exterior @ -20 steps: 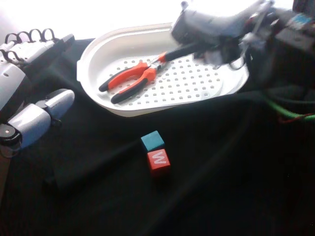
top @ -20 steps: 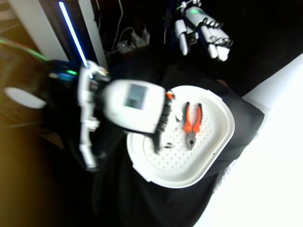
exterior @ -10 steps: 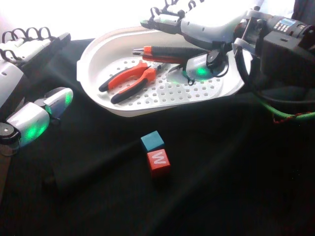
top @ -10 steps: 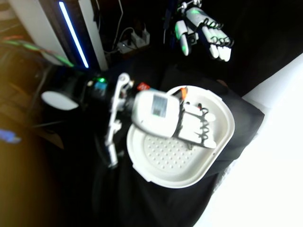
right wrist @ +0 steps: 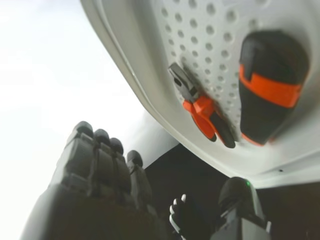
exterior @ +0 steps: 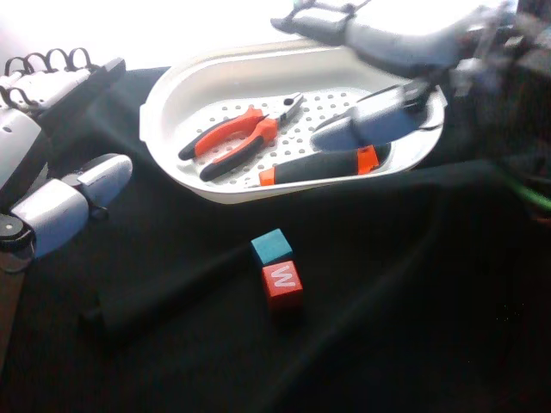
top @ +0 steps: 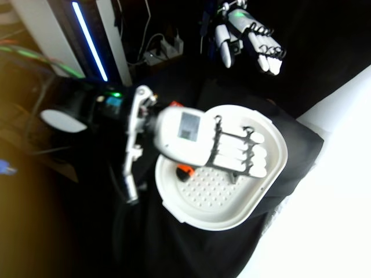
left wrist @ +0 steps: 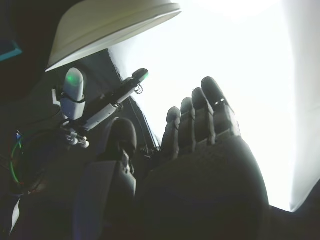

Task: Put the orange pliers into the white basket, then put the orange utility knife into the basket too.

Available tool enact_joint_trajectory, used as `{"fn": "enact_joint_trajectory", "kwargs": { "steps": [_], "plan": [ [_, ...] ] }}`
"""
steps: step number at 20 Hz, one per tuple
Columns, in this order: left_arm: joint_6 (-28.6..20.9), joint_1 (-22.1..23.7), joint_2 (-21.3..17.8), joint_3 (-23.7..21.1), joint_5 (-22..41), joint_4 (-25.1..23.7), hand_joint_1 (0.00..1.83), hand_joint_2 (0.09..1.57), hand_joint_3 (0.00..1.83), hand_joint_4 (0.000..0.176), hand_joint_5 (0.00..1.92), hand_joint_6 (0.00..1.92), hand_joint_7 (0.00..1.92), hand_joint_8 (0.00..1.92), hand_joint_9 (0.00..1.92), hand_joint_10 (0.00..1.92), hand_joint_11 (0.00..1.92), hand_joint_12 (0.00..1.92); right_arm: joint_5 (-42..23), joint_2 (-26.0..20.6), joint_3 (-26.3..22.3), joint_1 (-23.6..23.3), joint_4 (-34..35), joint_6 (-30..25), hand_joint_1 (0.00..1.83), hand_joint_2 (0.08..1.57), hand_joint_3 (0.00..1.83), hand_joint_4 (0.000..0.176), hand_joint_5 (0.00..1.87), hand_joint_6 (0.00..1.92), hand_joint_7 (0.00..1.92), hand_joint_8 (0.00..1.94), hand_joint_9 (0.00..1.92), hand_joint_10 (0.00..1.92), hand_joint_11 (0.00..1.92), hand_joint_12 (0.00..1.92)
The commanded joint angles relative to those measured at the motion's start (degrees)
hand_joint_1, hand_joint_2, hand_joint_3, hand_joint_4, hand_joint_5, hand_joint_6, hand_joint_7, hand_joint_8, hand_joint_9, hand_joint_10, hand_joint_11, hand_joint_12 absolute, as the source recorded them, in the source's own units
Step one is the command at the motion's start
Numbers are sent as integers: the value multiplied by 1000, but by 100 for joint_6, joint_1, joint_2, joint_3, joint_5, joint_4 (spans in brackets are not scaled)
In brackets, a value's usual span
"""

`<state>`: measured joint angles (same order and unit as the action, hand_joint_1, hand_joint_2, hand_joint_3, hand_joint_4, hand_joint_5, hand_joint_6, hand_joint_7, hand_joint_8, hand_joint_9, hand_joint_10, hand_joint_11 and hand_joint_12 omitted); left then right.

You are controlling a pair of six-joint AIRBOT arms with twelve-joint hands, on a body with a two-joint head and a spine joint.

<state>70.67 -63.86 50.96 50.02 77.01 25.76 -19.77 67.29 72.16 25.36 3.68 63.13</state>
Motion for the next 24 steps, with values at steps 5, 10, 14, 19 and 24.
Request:
{"fn": "enact_joint_trajectory", "kwargs": {
  "steps": [5,10,14,19,24],
  "plan": [
    [-23,-26,-226,-137,915,-101,454,1388,0,63,159,2,168,1,107,233,0,843,-2322,-1570,-1339,242,13,5,147,989,1,166,0,0,0,0,0,0,0,0],
    [-22,-151,-380,-228,1151,-67,313,1349,0,99,3,0,5,0,7,47,0,274,-3753,-2425,-2059,1135,216,5,177,1084,19,132,0,0,0,0,0,0,0,0],
    [-18,-185,-484,-295,1457,-96,273,1308,0,139,0,0,0,0,0,0,0,0,-5286,-2994,-2532,1980,748,6,284,1171,1,102,0,0,0,0,0,0,0,0],
    [-12,-209,-755,-406,1819,-238,81,1248,0,142,0,0,0,0,0,0,0,0,-6641,-3388,-2859,2604,1154,7,248,1049,0,71,0,0,0,0,0,0,0,0],
    [61,-209,-877,-422,2220,-282,5,1316,24,176,0,0,0,0,0,0,0,0,-6989,-3446,-2871,2613,1155,8,352,1079,0,75,0,0,0,0,0,0,0,0]
  ]
}}
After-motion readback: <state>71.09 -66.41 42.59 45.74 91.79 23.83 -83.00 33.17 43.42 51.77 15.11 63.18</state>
